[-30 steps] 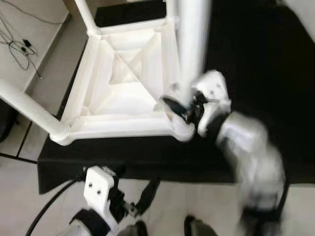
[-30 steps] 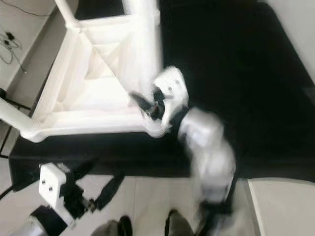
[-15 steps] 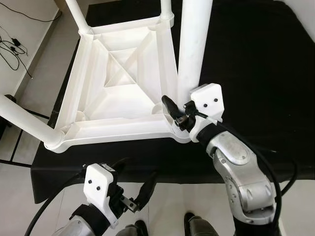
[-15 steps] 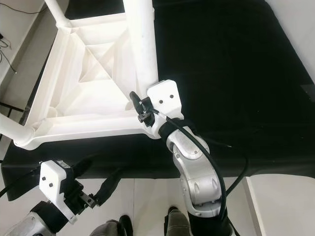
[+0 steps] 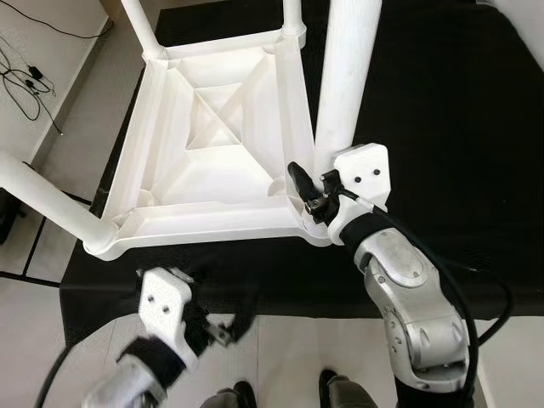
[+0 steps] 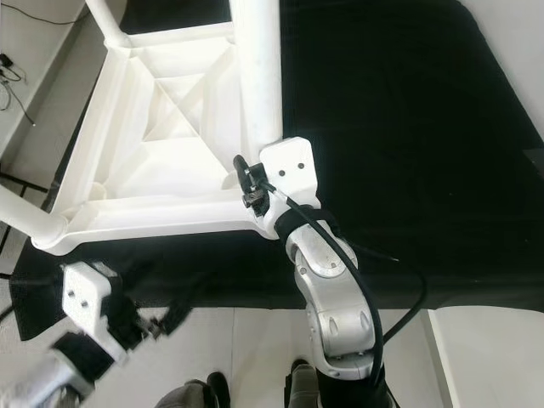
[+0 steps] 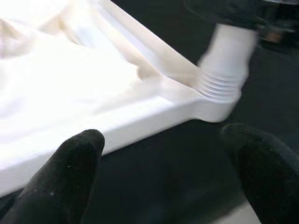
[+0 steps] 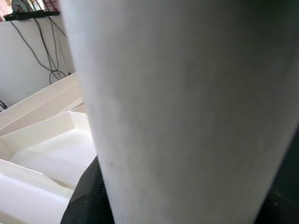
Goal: Building children table
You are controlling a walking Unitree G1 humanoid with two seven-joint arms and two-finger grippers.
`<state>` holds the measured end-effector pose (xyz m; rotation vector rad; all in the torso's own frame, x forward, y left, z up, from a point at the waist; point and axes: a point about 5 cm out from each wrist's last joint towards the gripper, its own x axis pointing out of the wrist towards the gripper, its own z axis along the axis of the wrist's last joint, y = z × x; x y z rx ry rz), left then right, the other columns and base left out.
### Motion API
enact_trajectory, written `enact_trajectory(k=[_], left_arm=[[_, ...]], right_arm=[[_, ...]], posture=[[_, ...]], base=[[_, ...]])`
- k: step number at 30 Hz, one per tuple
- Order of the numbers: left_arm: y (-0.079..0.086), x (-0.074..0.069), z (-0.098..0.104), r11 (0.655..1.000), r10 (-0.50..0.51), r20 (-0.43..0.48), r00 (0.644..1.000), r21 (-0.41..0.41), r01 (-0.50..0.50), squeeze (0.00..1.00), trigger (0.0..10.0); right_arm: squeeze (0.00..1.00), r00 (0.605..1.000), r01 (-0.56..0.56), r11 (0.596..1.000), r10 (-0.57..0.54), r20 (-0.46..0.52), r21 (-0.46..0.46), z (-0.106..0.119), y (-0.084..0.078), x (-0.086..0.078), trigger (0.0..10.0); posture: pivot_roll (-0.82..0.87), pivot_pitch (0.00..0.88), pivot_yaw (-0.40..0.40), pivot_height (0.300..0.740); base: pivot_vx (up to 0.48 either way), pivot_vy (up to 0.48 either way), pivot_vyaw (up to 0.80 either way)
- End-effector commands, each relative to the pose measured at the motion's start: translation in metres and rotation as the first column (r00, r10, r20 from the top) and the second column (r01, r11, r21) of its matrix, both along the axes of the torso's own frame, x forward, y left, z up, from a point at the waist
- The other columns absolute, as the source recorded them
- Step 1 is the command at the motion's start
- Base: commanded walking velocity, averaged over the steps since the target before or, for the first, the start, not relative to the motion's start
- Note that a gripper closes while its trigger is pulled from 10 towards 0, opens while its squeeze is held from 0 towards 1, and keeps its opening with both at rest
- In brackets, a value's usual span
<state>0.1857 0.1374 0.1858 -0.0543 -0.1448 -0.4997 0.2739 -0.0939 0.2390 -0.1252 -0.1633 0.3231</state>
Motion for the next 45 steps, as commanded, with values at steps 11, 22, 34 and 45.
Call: enact_trajectory(k=[11,22,34,45], left_arm=[[0.006,0.004,-0.016,0.999,0.042,-0.057,0.997,0.006,-0.041,0.00,10.0],[0.003,0.003,-0.016,0.999,0.037,-0.053,0.998,0.009,-0.037,0.00,10.0],[-0.002,0.000,-0.017,1.000,0.024,-0.052,0.998,0.003,-0.024,0.00,10.0],[0.001,0.003,-0.017,0.998,0.052,-0.058,0.997,-0.018,-0.053,0.00,10.0]], right_arm=[[1.00,0.988,-0.091,0.992,0.100,-0.121,0.083,-0.024,0.006,0.007,10.0],[0.00,0.854,-0.518,0.855,0.519,0.031,-0.032,0.026,-0.001,0.029,10.0],[0.00,0.722,-0.683,0.671,0.681,-0.122,-0.289,0.042,-0.012,0.058,0.0],[0.00,0.801,-0.584,0.702,0.578,-0.152,-0.407,0.026,0.002,0.055,10.0]], posture=[[-0.07,0.266,0.117,0.740],[-0.06,0.274,0.104,0.740],[-0.05,0.272,0.081,0.740],[-0.05,0.267,0.080,0.740]], base=[[0.000,0.000,0.00],[0.000,0.000,0.00],[0.000,0.000,0.00],[0.000,0.000,0.00]])
